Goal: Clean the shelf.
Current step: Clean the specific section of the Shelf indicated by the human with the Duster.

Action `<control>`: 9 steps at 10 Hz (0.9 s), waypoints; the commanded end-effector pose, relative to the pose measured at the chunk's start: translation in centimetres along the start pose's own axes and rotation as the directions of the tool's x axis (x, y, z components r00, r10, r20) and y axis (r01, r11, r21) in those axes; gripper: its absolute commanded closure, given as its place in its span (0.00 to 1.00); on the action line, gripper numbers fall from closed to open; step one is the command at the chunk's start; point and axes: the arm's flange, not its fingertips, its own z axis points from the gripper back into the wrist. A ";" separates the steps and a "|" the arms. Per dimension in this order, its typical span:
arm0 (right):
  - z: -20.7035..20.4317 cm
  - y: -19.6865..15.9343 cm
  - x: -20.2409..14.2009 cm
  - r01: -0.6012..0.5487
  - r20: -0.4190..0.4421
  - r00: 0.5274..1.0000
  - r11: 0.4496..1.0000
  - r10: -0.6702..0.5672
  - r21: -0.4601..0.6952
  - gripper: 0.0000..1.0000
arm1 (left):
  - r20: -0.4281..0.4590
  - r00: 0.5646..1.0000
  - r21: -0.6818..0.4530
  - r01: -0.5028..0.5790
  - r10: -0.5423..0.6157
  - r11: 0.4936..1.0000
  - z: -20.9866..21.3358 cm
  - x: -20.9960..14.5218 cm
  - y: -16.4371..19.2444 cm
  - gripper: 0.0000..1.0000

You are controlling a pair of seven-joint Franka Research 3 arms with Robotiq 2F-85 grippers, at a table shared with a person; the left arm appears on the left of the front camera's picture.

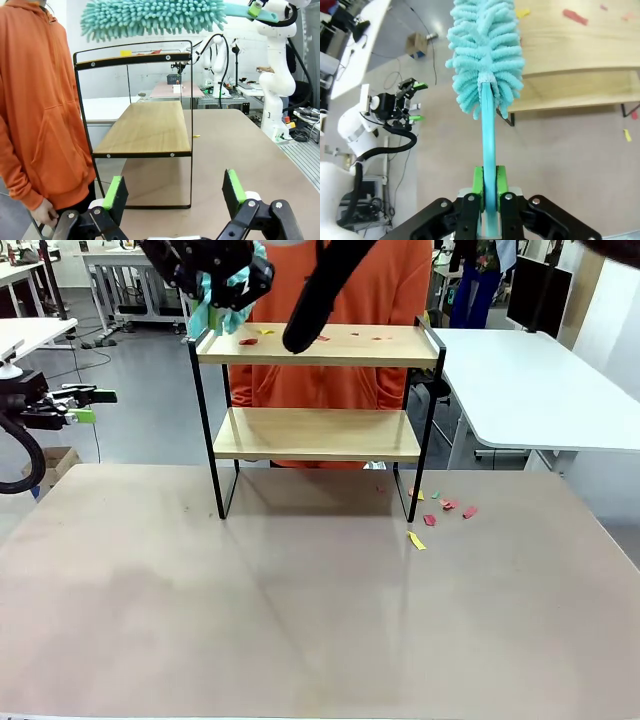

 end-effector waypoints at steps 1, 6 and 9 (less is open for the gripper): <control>-0.2 3.6 2.4 0.007 0.026 1.000 1.000 -0.007 0.002 0.87 | -0.003 1.000 0.002 0.017 -0.017 1.000 -0.1 0.3 -0.1 0.00; -1.8 3.8 3.8 0.023 -0.029 0.999 1.000 -0.023 -0.008 0.87 | -0.003 1.000 0.002 0.017 -0.017 1.000 -0.1 0.3 -0.1 0.00; -3.0 2.5 3.9 0.030 -0.092 0.995 0.999 -0.033 -0.033 0.87 | -0.003 1.000 0.002 0.017 -0.017 1.000 -0.1 0.3 -0.1 0.00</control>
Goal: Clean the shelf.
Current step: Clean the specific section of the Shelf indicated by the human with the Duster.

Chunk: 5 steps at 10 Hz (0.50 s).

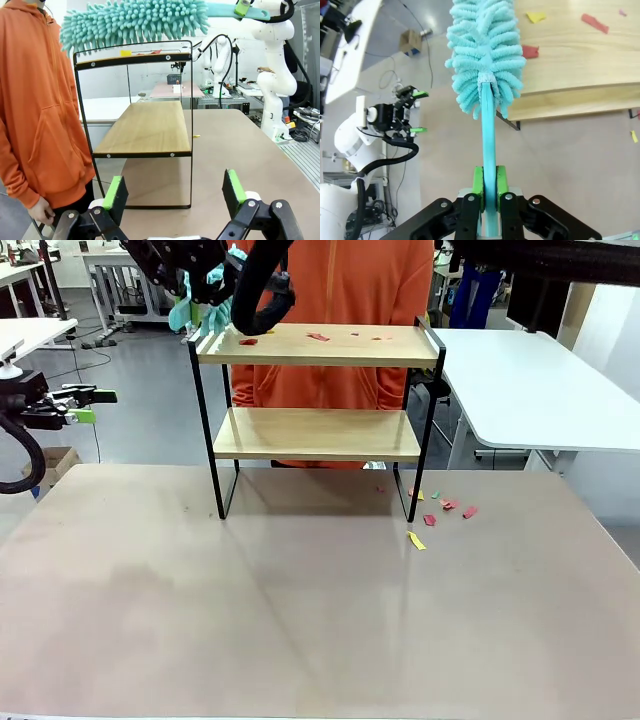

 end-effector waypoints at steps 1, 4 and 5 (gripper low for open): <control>-0.1 -0.3 0.9 -0.015 -0.057 0.998 1.000 0.015 -0.004 0.87 | -0.003 1.000 0.002 0.017 -0.017 1.000 -0.1 0.3 -0.1 0.00; -1.2 -1.7 1.4 -0.033 -0.097 0.995 0.999 0.031 -0.015 0.87 | -0.003 1.000 0.002 0.017 -0.017 1.000 -0.1 0.3 -0.1 0.00; -0.8 -1.8 1.4 -0.065 -0.095 0.993 0.998 0.063 -0.015 0.87 | -0.003 1.000 0.002 0.017 -0.017 1.000 -0.1 0.3 -0.1 0.00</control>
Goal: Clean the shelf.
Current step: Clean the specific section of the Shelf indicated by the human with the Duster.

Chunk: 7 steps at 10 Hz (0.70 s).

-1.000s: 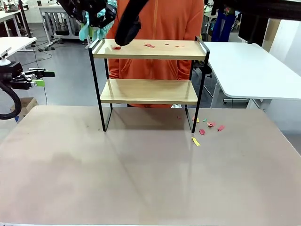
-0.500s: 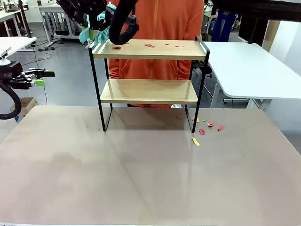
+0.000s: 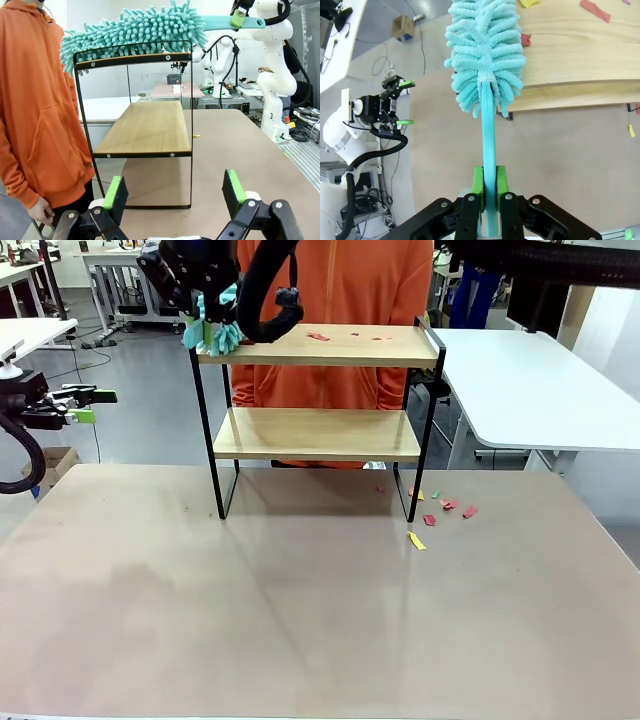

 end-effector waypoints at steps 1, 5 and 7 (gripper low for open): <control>0.0 0.2 -0.3 0.017 0.006 1.000 1.000 -0.017 0.002 0.87 | -0.003 1.000 0.002 0.017 -0.017 1.000 -0.1 0.3 -0.1 0.00; -0.1 0.0 -0.1 0.000 -0.002 1.000 1.000 0.000 -0.001 0.87 | -0.003 1.000 0.002 0.017 -0.017 1.000 -0.1 0.3 -0.1 0.00; -0.2 -2.6 1.1 0.042 -0.043 0.998 0.999 -0.042 -0.004 0.87 | -0.003 1.000 0.002 0.017 -0.017 1.000 -0.1 0.3 -0.1 0.00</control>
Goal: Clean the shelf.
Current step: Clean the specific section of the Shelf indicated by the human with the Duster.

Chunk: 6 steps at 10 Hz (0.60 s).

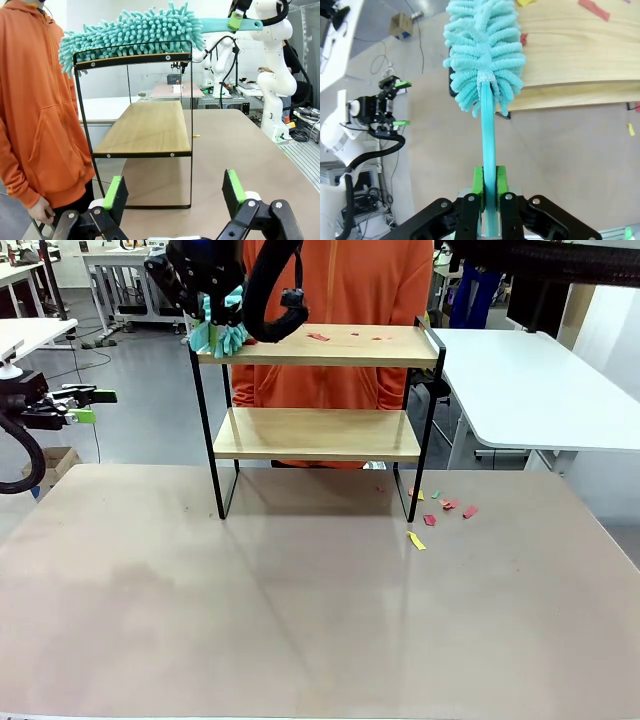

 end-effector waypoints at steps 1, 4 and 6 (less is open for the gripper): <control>0.6 -3.2 0.8 0.028 -0.030 0.999 1.000 -0.028 0.001 0.87 | -0.003 1.000 0.002 0.017 -0.017 1.000 -0.1 0.3 -0.1 0.00; 3.2 -8.8 2.8 0.070 -0.090 0.994 0.997 -0.067 0.034 0.87 | -0.003 1.000 0.002 0.017 -0.017 1.000 -0.1 0.3 -0.1 0.00; 4.1 -12.6 4.1 0.083 -0.125 0.989 0.996 -0.079 0.022 0.87 | -0.003 1.000 0.002 0.017 -0.017 1.000 -0.1 0.3 -0.1 0.00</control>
